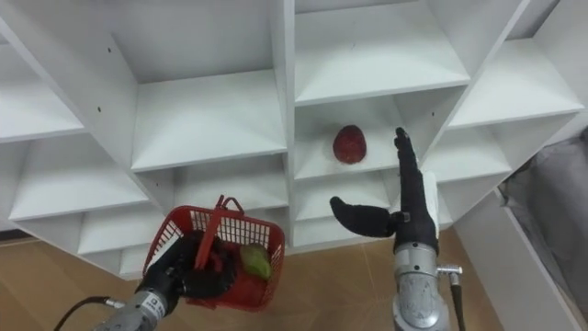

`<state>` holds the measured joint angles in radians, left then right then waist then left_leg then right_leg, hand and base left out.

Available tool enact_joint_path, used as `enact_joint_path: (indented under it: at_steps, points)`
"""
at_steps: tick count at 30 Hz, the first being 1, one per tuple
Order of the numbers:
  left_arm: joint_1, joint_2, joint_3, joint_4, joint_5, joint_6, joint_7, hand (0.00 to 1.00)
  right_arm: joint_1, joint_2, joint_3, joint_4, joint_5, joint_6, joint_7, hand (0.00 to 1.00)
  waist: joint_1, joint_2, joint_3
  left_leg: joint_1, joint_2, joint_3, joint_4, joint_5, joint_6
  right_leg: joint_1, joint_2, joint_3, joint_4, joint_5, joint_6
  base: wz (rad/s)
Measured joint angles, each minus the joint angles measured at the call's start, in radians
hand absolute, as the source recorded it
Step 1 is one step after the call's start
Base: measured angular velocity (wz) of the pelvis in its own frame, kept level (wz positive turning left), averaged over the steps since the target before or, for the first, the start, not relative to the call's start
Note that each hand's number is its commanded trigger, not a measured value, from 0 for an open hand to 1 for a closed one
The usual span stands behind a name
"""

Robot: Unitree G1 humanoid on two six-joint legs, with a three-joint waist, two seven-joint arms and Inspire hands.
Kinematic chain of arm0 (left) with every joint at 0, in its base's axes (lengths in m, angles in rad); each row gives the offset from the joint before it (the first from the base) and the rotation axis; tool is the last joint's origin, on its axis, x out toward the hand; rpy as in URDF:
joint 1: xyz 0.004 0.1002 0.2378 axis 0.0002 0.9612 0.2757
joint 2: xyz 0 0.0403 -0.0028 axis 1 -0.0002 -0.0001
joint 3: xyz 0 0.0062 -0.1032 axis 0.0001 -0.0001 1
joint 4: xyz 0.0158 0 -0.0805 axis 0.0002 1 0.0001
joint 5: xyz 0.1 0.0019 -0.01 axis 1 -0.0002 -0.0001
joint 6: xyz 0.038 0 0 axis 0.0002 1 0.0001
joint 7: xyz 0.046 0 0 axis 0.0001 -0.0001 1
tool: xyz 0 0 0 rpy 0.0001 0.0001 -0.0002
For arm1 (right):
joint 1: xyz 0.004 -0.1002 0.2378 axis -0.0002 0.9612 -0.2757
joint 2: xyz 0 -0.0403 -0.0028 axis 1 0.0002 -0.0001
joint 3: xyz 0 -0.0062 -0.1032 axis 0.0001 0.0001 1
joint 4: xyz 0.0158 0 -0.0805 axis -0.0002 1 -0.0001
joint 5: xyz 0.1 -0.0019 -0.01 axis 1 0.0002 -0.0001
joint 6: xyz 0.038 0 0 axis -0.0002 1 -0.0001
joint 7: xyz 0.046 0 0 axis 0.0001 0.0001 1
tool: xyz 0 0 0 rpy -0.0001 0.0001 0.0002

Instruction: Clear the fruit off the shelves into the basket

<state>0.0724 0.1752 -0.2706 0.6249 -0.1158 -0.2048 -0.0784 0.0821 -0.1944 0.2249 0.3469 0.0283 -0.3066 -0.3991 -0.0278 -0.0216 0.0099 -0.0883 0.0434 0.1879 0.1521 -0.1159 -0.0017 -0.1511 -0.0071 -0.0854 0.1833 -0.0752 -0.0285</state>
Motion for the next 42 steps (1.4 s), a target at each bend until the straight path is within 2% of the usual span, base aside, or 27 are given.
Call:
enact_joint_path:
  at_steps: [5, 14, 19, 23, 29, 31, 37, 42]
  points:
    - [0.000, 0.001, 0.000, 0.000, 0.000, 0.000, -0.003, 1.00, 0.010, 0.000, 0.000, 0.002, -0.001, 0.000, -0.023, 0.00, 0.002, -0.009, 0.0051, 0.015, -0.001, 0.000, -0.007, -0.001, -0.001, 0.012, 0.000, -0.005, 0.000, -0.006, 0.001, 0.00]
    - [0.000, 0.007, 0.002, 0.000, 0.004, 0.002, 0.006, 1.00, 0.013, -0.001, -0.003, 0.025, 0.002, 0.001, -0.059, 0.00, 0.007, -0.014, 0.0057, 0.032, -0.001, -0.002, -0.007, -0.010, -0.002, 0.029, -0.003, -0.014, 0.001, -0.017, 0.002, 0.00]
    - [0.002, 0.029, 0.002, 0.000, 0.032, 0.003, 0.000, 1.00, -0.007, -0.004, -0.003, 0.025, 0.013, 0.001, -0.071, 0.00, 0.009, -0.016, 0.0051, 0.033, -0.001, -0.003, -0.007, -0.010, -0.003, 0.032, -0.003, -0.015, 0.000, -0.018, 0.002, 0.00]
    - [0.011, 0.035, 0.002, 0.000, 0.033, 0.006, -0.011, 1.00, -0.027, -0.005, -0.003, 0.026, 0.017, 0.001, -0.071, 0.00, 0.010, -0.017, 0.0050, 0.032, -0.001, -0.004, -0.007, -0.010, -0.003, 0.033, -0.004, -0.023, 0.000, -0.018, 0.002, 0.03]
    - [0.011, 0.042, 0.006, 0.000, 0.031, 0.007, -0.018, 1.00, -0.042, -0.023, -0.003, 0.031, 0.047, 0.001, -0.092, 0.00, 0.031, -0.016, 0.0049, 0.025, -0.003, -0.019, 0.000, -0.010, -0.003, 0.037, -0.007, -0.034, 0.000, -0.020, 0.001, 0.07]
    - [0.011, 0.042, 0.020, 0.001, 0.032, 0.007, -0.019, 1.00, -0.065, -0.041, -0.010, 0.043, 0.049, 0.001, -0.103, 0.00, 0.036, -0.015, 0.0049, 0.010, -0.004, -0.031, 0.006, -0.010, -0.002, 0.028, -0.009, -0.047, 0.004, -0.022, 0.001, 0.18]
    - [0.014, 0.055, 0.023, 0.002, 0.030, 0.011, -0.020, 1.00, -0.177, -0.051, -0.020, 0.151, 0.047, 0.000, -0.107, 0.00, 0.036, -0.006, 0.0053, -0.016, -0.004, -0.060, 0.020, -0.010, -0.003, 0.023, -0.012, -0.080, 0.002, -0.025, -0.003, 0.16]
    - [-0.002, 0.055, 0.016, 0.016, 0.032, 0.013, -0.021, 1.00, -0.274, -0.060, -0.020, 0.266, 0.052, -0.005, -0.135, 0.00, 0.038, 0.010, 0.0004, -0.056, -0.007, -0.082, 0.033, -0.009, -0.003, -0.005, -0.022, -0.095, 0.006, -0.025, -0.003, 0.10]
